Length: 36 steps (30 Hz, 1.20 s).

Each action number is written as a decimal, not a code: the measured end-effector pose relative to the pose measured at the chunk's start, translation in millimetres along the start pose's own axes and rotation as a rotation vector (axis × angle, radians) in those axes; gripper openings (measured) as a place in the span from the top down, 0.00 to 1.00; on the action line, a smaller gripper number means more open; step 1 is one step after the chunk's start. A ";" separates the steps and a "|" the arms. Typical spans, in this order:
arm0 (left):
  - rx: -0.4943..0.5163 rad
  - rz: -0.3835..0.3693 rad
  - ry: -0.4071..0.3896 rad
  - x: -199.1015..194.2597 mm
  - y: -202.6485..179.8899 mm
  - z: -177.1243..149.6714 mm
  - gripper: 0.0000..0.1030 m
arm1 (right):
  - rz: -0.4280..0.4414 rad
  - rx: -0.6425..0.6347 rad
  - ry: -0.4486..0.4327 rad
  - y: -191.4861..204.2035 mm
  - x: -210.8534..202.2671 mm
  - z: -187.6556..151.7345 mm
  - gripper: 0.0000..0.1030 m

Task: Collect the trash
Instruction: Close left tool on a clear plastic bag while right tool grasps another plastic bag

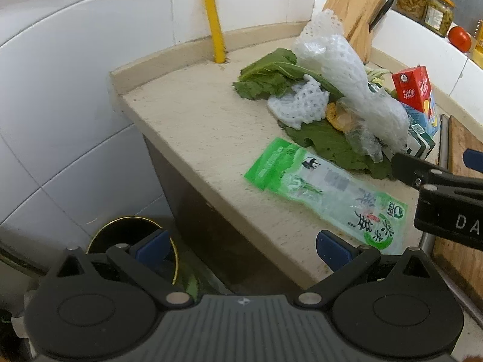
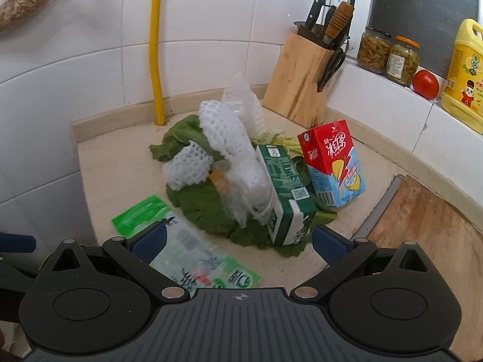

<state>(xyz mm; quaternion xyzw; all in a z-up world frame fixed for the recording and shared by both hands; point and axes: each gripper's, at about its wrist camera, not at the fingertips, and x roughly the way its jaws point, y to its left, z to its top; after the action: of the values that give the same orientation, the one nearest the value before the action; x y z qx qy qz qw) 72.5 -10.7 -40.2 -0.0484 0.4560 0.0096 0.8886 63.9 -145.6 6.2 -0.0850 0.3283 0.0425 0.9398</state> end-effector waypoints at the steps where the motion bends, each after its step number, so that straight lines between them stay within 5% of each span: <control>1: 0.004 -0.003 0.005 2.1 -2.9 1.7 0.04 | 0.003 -0.001 -0.001 -2.3 2.0 1.2 0.00; 36: 0.088 0.021 0.063 41.2 -50.1 31.0 0.04 | 0.128 -0.123 -0.055 -31.9 47.2 35.3 0.00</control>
<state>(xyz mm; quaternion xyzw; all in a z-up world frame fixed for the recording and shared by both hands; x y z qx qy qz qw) 124.7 -58.8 -51.8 -0.0047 0.4841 -0.0026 0.8750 126.6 -169.1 8.2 -0.1202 0.3039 0.1247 0.9368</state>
